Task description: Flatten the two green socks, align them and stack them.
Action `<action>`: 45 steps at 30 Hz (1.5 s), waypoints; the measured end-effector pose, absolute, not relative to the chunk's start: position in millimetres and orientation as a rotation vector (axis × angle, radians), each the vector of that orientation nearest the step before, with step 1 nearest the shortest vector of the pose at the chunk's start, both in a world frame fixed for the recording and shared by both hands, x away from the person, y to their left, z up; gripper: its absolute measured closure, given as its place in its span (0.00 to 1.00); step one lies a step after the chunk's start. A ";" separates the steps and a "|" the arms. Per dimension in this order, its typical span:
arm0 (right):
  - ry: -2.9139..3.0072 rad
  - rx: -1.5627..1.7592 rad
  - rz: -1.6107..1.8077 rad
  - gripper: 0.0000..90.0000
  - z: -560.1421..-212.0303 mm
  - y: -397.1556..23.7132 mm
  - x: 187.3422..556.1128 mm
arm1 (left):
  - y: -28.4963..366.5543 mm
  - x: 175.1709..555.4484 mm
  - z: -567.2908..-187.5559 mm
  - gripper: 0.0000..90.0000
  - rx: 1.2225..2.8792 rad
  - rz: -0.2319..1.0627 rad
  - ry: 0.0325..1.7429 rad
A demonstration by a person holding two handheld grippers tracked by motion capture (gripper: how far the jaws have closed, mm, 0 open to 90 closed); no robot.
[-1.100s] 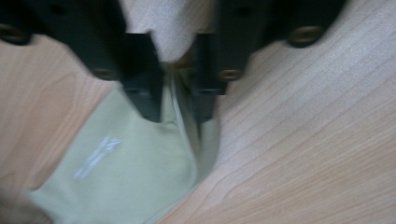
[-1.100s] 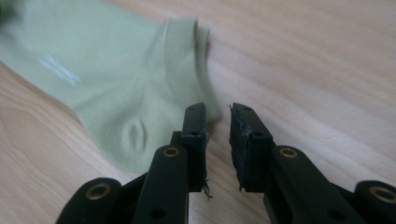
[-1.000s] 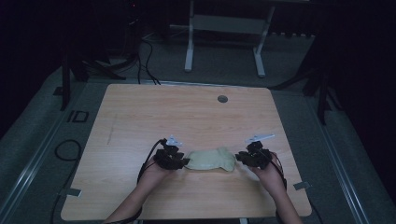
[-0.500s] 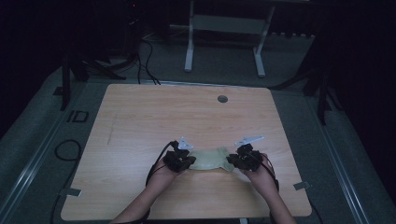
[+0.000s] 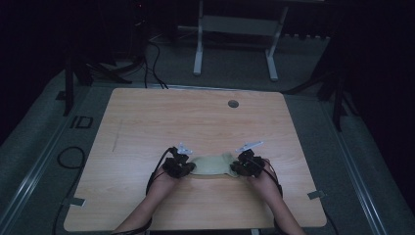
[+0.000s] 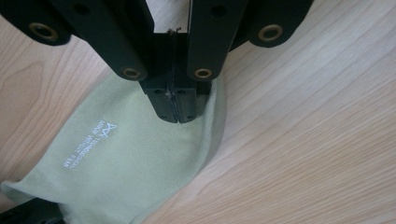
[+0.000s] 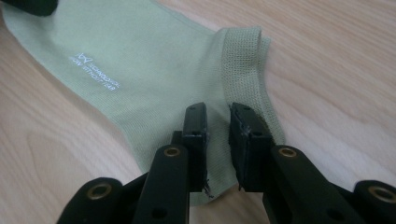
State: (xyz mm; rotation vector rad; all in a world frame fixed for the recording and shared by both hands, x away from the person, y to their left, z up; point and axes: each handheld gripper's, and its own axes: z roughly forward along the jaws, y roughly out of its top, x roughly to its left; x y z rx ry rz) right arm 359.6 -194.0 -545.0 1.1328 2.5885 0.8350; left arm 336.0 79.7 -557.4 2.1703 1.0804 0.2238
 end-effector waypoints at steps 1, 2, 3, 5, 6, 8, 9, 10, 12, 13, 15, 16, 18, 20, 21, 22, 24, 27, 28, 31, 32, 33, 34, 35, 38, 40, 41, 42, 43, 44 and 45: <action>2.592 1.130 0.831 0.84 -544.8 -191.6 361.0 | 81.7 336.1 -557.6 0.99 2.166 0.223 1.085; 2.595 1.123 0.829 0.83 -544.8 -189.4 362.6 | 83.4 336.3 -557.4 0.99 2.166 0.223 1.089; 2.595 1.120 0.829 0.83 -544.8 -187.2 364.1 | 84.9 336.5 -557.3 0.99 2.167 0.225 1.093; 2.597 1.114 0.831 0.83 -544.9 -182.6 368.3 | 87.1 336.8 -557.4 0.99 2.163 0.226 1.099; 2.598 1.113 0.830 0.83 -544.8 -181.0 369.5 | 88.6 337.2 -557.4 0.99 2.162 0.228 1.103; 2.600 1.113 0.828 0.83 -544.7 -177.2 372.4 | 91.7 338.6 -557.6 0.99 2.156 0.228 1.113; 2.602 1.115 0.830 0.83 -544.7 -175.4 373.7 | 92.5 339.1 -557.7 0.99 2.155 0.225 1.113; 2.603 1.112 0.826 0.83 -544.6 -174.6 374.1 | 93.4 339.6 -557.6 0.99 2.156 0.224 1.113; 2.601 1.112 0.828 0.83 -544.8 -173.3 374.7 | 93.7 339.9 -557.6 0.99 2.155 0.225 1.113; 2.602 1.112 0.827 0.83 -544.7 -173.3 374.9 | 93.7 340.0 -557.5 0.99 2.155 0.223 1.112; 2.606 1.117 0.826 0.81 -544.0 -173.2 375.1 | 93.3 339.9 -557.0 0.99 2.154 0.223 1.115; 2.603 1.119 0.827 0.79 -543.0 -172.9 374.6 | 93.4 339.5 -555.9 0.99 2.151 0.222 1.110; 2.599 1.105 0.847 0.79 -539.9 -172.5 372.5 | 91.7 337.2 -552.6 0.91 2.148 0.221 1.097; 2.599 1.102 0.876 0.76 -535.8 -171.9 370.0 | 89.3 334.1 -548.6 0.84 2.154 0.232 1.065; 2.599 1.087 0.878 0.73 -533.8 -171.2 368.7 | 88.6 332.4 -546.3 0.78 2.151 0.234 1.057; 2.593 1.076 0.887 0.69 -531.2 -170.7 366.9 | 88.7 331.3 -544.0 0.73 2.140 0.226 1.044; 2.572 1.059 0.918 0.64 -524.9 -170.7 362.7 | 89.0 329.7 -539.9 0.61 2.122 0.198 1.016; 2.548 1.009 0.953 0.57 -515.2 -172.1 356.0 | 87.5 327.3 -536.7 0.42 2.113 0.175 1.005; 2.538 0.996 0.964 0.54 -512.6 -173.0 354.3 | 87.0 326.3 -536.3 0.38 2.115 0.182 1.009; 2.520 0.976 0.997 0.45 -508.6 -175.9 351.6 | 87.7 323.9 -535.1 0.27 2.099 0.191 1.007; 2.514 0.997 0.991 0.39 -507.7 -177.0 350.8 | 88.7 323.1 -534.7 0.27 2.082 0.184 1.007; 2.513 1.000 0.999 0.30 -506.8 -182.2 348.8 | 91.3 322.3 -534.6 0.18 2.073 0.165 0.998; 2.512 1.002 1.008 0.28 -506.9 -184.8 348.2 | 91.3 322.3 -534.6 0.17 2.073 0.165 0.998; 2.512 1.002 1.008 0.28 -506.9 -184.8 348.2 | 92.1 321.6 -534.5 0.17 2.076 0.179 1.004; 2.509 1.021 1.042 0.20 -507.7 -192.3 346.8 | 94.4 318.6 -534.5 0.17 2.094 0.191 1.013; 2.503 1.014 1.036 0.18 -508.4 -196.9 345.8 | 95.3 316.3 -535.1 0.14 2.106 0.193 1.014; 2.503 1.015 1.029 0.17 -508.7 -199.1 345.1 | 96.1 315.2 -535.3 0.10 2.114 0.196 1.012; 2.503 1.015 1.029 0.17 -508.7 -199.1 345.1 | 96.1 315.2 -535.3 0.07 2.114 0.196 1.012; 2.500 1.017 1.028 0.16 -509.2 -201.5 344.5 | 98.9 312.6 -536.4 0.07 2.115 0.209 1.017; 2.489 1.017 1.030 0.15 -511.0 -207.2 343.1 | 100.8 311.2 -536.8 0.03 2.108 0.216 1.023; 2.479 1.013 1.024 0.15 -512.1 -209.8 342.2 | 102.9 309.7 -537.2 0.02 2.102 0.230 1.028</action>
